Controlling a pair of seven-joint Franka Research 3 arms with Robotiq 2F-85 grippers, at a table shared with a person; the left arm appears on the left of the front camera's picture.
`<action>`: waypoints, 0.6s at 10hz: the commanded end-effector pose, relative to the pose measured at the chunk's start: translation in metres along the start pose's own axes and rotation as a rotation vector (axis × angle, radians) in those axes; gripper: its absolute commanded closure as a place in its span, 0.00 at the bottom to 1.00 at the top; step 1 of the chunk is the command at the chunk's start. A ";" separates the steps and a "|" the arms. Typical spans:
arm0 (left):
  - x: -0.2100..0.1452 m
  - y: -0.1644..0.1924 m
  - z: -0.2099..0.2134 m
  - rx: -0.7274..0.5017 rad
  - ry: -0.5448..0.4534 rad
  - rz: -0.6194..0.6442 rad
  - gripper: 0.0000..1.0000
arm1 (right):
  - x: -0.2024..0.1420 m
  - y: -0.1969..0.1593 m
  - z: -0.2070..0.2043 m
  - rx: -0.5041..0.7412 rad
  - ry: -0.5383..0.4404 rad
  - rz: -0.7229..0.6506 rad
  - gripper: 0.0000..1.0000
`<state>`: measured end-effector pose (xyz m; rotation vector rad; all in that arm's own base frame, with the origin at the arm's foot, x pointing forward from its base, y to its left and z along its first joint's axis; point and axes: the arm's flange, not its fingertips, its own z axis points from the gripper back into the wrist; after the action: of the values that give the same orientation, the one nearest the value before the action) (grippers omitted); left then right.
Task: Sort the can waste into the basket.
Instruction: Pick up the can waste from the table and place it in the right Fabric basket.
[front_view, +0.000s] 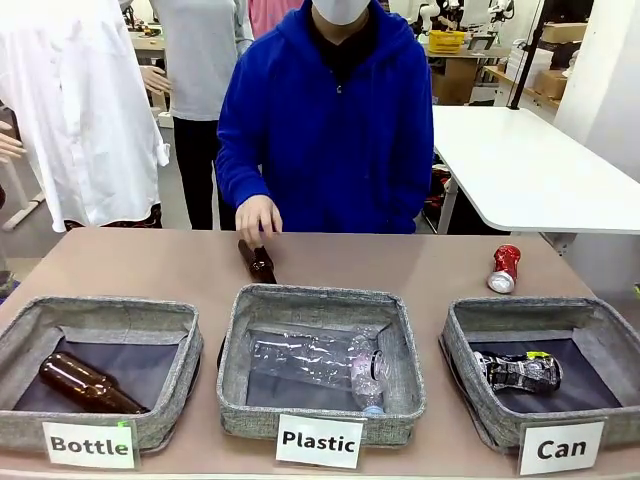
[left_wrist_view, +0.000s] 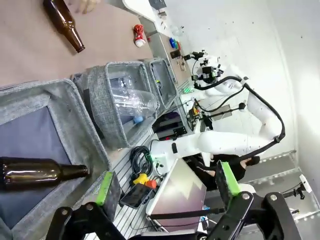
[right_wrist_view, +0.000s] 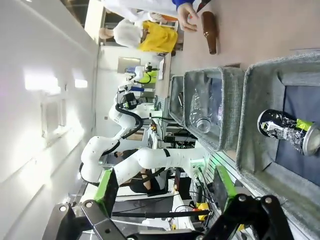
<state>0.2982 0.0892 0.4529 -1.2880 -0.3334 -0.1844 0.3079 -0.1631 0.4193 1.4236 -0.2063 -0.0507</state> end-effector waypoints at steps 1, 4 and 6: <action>0.000 -0.007 0.002 -0.015 -0.011 0.010 0.00 | -0.002 0.001 0.001 0.007 0.011 0.001 0.00; 0.000 -0.007 0.002 -0.015 -0.011 0.010 0.00 | -0.002 0.001 0.001 0.007 0.011 0.001 0.00; 0.000 -0.007 0.002 -0.015 -0.011 0.010 0.00 | -0.002 0.001 0.001 0.007 0.011 0.001 0.00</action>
<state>0.2958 0.0904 0.4561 -1.2832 -0.3386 -0.1823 0.3079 -0.1625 0.4195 1.4257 -0.2040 -0.0485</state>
